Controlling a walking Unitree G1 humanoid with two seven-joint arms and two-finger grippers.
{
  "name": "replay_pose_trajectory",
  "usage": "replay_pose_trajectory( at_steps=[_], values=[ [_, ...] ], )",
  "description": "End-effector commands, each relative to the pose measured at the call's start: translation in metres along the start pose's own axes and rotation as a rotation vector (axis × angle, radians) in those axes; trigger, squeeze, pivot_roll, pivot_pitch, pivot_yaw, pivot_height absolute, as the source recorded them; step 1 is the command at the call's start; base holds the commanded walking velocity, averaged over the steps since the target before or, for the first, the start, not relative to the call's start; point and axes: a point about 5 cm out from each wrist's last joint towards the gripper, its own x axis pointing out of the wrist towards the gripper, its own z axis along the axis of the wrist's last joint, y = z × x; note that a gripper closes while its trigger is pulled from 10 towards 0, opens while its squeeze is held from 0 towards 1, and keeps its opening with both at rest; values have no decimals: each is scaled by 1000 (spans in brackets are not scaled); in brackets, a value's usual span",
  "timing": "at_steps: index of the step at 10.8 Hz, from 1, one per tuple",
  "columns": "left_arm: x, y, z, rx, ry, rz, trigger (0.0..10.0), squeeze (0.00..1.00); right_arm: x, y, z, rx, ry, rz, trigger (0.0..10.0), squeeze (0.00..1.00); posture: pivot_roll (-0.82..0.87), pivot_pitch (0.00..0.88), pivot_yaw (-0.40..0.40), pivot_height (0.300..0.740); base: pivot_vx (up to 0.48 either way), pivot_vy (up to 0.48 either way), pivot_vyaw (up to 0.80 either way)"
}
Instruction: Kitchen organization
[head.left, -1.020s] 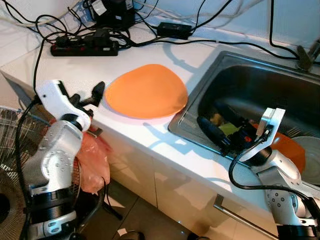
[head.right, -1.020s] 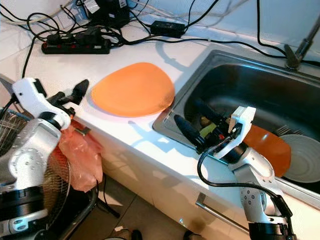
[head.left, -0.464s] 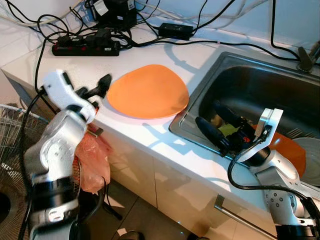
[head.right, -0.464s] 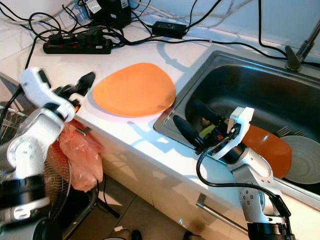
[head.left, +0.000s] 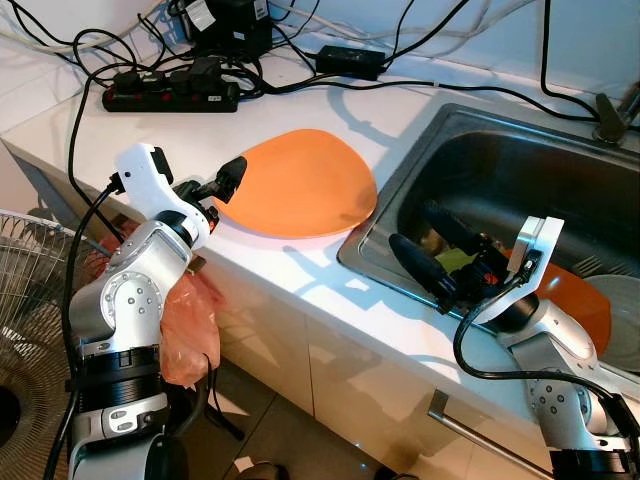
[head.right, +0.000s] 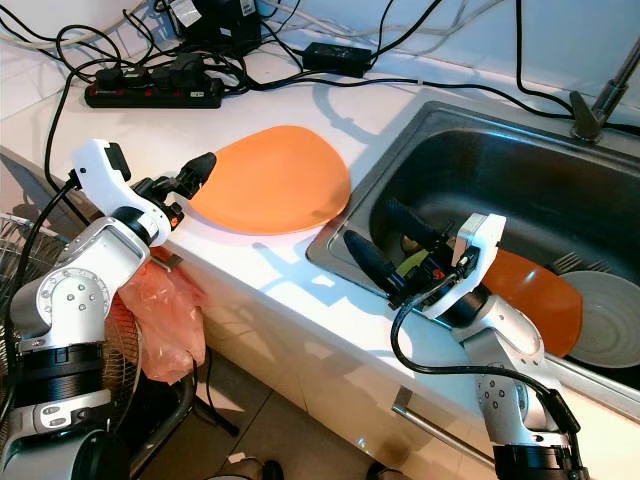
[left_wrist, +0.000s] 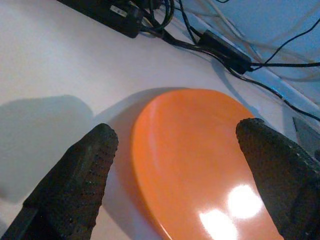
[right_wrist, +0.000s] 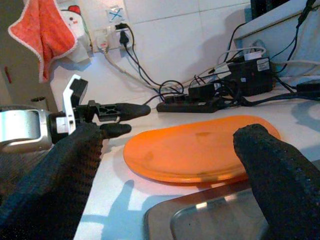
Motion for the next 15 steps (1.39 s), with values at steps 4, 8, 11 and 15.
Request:
replay_pose_trajectory(
  at_steps=[4,8,11,15],
  values=[
    [1,9,-7,-11,36,55,10000,0,-3,2,-12,54,25,-18,10000,0,81,139,80,740,0,0,0],
    [7,3,-20,-34,78,46,10000,0,-3,1,-11,50,25,-20,10000,0,70,139,78,740,0,0,0],
    [14,-5,-25,-52,93,33,10000,0,-3,1,-10,46,26,-21,10000,0,59,139,79,740,0,0,0],
    [20,-9,-31,-78,107,27,10000,0,-4,2,-9,41,23,-22,10000,0,35,128,84,740,0,0,0]
  ],
)
